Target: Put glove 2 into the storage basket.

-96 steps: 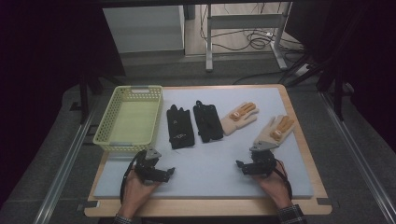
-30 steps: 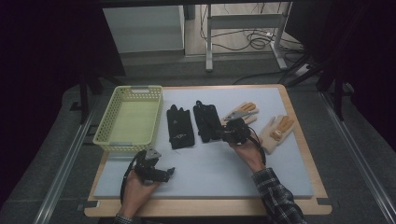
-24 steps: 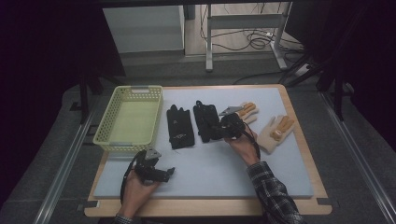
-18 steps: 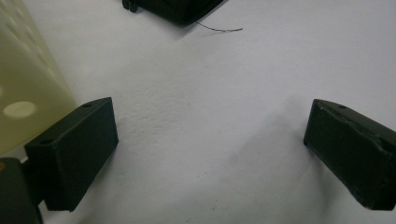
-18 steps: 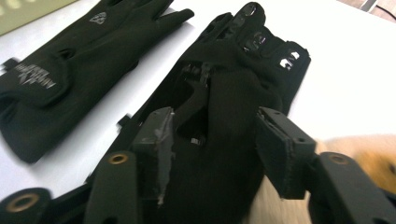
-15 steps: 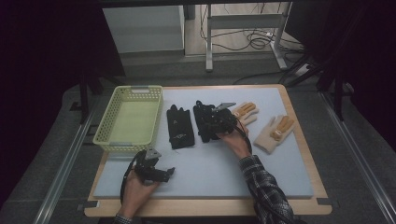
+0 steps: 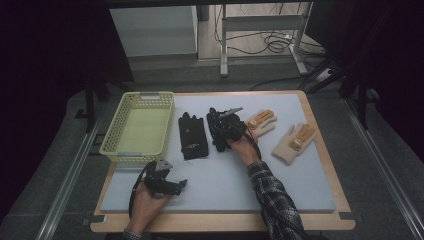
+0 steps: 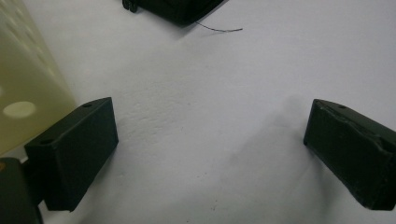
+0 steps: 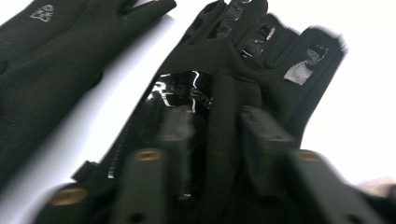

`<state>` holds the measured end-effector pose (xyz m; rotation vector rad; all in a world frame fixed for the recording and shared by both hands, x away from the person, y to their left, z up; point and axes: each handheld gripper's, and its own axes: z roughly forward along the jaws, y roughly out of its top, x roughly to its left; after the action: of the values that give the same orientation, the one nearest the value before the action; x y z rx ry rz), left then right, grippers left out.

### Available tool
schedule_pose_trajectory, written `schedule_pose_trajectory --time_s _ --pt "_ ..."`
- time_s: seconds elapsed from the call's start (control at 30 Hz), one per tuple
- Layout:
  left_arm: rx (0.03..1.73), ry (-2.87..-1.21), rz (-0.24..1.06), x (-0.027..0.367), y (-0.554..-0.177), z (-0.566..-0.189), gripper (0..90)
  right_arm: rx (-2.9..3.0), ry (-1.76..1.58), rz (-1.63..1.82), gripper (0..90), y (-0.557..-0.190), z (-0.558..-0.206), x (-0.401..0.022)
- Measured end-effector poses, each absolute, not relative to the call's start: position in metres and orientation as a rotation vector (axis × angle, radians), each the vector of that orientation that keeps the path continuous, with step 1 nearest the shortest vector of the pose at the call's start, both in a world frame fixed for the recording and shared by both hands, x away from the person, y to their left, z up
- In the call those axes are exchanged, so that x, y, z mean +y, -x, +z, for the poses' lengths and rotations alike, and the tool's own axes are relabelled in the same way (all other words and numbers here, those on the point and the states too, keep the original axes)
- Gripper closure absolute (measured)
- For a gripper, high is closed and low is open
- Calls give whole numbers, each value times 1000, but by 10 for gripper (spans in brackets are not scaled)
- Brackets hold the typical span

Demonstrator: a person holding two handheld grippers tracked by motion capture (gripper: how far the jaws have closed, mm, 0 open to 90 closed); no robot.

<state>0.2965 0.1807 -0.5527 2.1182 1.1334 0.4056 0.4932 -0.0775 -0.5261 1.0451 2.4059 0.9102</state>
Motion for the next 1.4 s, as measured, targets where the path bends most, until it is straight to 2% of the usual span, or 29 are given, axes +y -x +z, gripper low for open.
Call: schedule_pose_trajectory --time_s 0.03,0.1,0.23,0.47,0.63,0.8,0.9,1.03,1.1,1.13,1.17,1.33,1.4 --pt "1133 -2118 406 181 -297 -553 30 2418 -1046 921 761 -493 -526 -77" --pt "1134 -2118 405 181 -297 -553 31 2417 -1059 932 822 -492 -525 -76" --pt "1134 -2119 404 181 -297 -553 31 2392 -1051 934 835 -489 -519 -82" --pt "1134 -2119 404 181 -297 -553 31 2367 -1046 1057 836 -472 -491 -93" --pt "1134 -2120 405 181 -297 -553 31 2371 -1019 1145 835 -440 -470 -104" --pt "1134 -2118 404 181 -297 -553 31 2389 -1027 1181 835 -415 -465 -114" --pt "1133 -2117 405 181 -297 -553 30 2399 -1024 1214 833 -386 -461 -121" --pt "1138 -2112 405 180 -296 -553 31 2424 -1019 1220 823 -367 -467 -124" --pt "1134 -2118 406 181 -297 -553 31 2485 -1001 1194 685 -358 -483 -126" --pt "1134 -2118 406 181 -297 -553 31 2485 -1001 1194 685 -358 -483 -126" --pt "1134 -2118 406 181 -297 -553 31 2468 -987 1162 589 -356 -487 -129" --pt "1134 -2118 406 181 -297 -553 31 2415 -1001 1172 628 -358 -479 -150" --pt "1134 -2118 406 181 -297 -553 31 2399 -1012 1109 720 -360 -480 -162"
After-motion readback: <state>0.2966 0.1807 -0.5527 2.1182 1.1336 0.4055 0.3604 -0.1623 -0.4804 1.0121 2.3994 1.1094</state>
